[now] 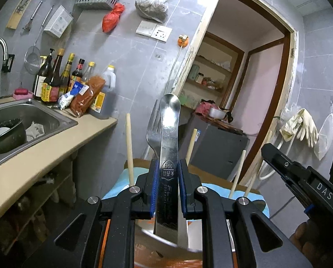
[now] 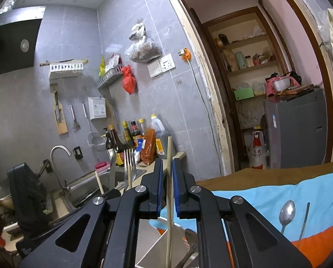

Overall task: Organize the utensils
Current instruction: 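Lift the knife and chopstick, carry both into the white caddy and release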

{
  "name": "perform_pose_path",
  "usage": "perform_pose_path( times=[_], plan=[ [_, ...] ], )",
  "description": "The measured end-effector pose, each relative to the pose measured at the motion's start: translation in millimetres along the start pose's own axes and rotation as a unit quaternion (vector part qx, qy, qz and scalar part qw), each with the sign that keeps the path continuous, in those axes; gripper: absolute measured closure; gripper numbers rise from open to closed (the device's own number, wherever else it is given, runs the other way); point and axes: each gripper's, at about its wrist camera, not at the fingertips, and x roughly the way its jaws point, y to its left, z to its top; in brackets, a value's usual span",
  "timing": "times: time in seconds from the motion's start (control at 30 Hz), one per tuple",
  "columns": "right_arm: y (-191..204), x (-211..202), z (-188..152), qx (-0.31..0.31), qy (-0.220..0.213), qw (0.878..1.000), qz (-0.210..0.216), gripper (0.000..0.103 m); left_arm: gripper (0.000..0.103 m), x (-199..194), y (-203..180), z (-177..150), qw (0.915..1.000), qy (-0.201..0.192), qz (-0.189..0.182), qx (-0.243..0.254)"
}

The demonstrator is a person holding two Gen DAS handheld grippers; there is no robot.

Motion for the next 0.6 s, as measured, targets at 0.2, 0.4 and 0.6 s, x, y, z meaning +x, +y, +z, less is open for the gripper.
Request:
perform_pose_path(
  times=[0.2, 0.4, 0.6],
  plan=[
    [-3.1, -7.9, 9.7, 0.006, -0.001, 1.0, 0.002, 0.079, 0.081, -7.2, -7.9, 9.7, 0.9999, 0.01, -0.002, 0.013],
    [-9.8, -20.3, 23.0, 0.009, -0.006, 1.0, -0.002, 0.079, 0.065, -15.5, -25.0, 21.5, 0.9996, 0.008, 0.0, 0.025],
    [-24.9, -42.1, 36.9, 0.011, -0.013, 1.0, -0.021, 0.064, 0.05, -22.1, -55.9, 34.6, 0.9987, 0.006, 0.0, 0.052]
  ],
)
